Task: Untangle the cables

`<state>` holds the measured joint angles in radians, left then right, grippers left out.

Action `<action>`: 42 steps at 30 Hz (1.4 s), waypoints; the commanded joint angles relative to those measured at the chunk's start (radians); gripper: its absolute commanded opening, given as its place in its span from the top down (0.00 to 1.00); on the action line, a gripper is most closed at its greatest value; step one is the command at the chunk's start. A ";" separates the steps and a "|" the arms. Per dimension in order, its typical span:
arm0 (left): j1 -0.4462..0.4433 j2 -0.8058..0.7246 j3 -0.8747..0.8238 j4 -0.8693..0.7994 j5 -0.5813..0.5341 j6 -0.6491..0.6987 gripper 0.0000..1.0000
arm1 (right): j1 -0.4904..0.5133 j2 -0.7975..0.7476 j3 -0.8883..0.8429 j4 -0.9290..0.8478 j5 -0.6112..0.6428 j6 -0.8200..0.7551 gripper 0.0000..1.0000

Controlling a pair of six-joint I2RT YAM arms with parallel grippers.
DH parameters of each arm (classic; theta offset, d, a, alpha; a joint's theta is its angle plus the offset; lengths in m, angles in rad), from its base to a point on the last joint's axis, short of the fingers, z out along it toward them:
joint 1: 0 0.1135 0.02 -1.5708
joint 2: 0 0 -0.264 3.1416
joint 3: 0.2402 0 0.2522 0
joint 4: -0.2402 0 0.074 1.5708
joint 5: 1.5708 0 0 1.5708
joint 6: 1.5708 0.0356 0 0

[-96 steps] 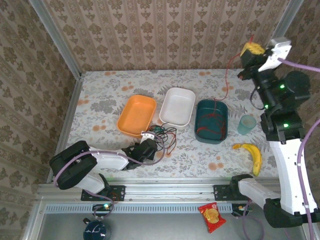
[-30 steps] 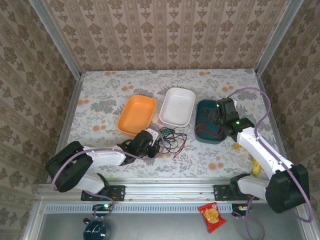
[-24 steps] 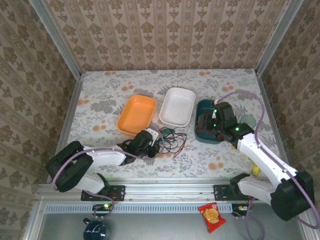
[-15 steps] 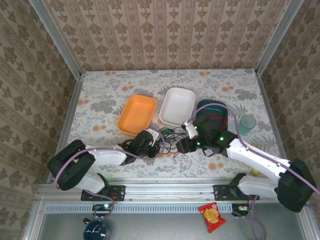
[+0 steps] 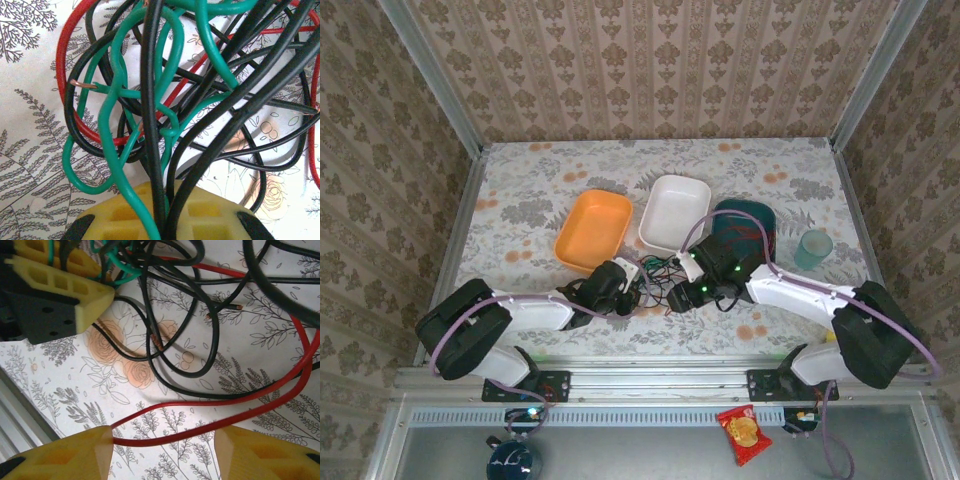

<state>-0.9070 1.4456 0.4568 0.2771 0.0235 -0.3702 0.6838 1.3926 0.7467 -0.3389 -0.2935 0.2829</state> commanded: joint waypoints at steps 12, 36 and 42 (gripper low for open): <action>0.009 -0.009 -0.032 0.025 0.009 -0.017 1.00 | -0.004 -0.196 0.011 0.055 0.261 0.041 1.00; 0.007 0.012 -0.032 0.031 0.023 -0.017 1.00 | 0.040 0.105 0.106 -0.058 0.027 -0.020 0.45; 0.008 0.006 -0.038 0.030 0.016 -0.021 1.00 | 0.037 0.129 0.126 -0.034 0.024 -0.022 0.42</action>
<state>-0.9070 1.4467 0.4366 0.3000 0.0307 -0.3737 0.7219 1.5078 0.8379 -0.3912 -0.2447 0.2825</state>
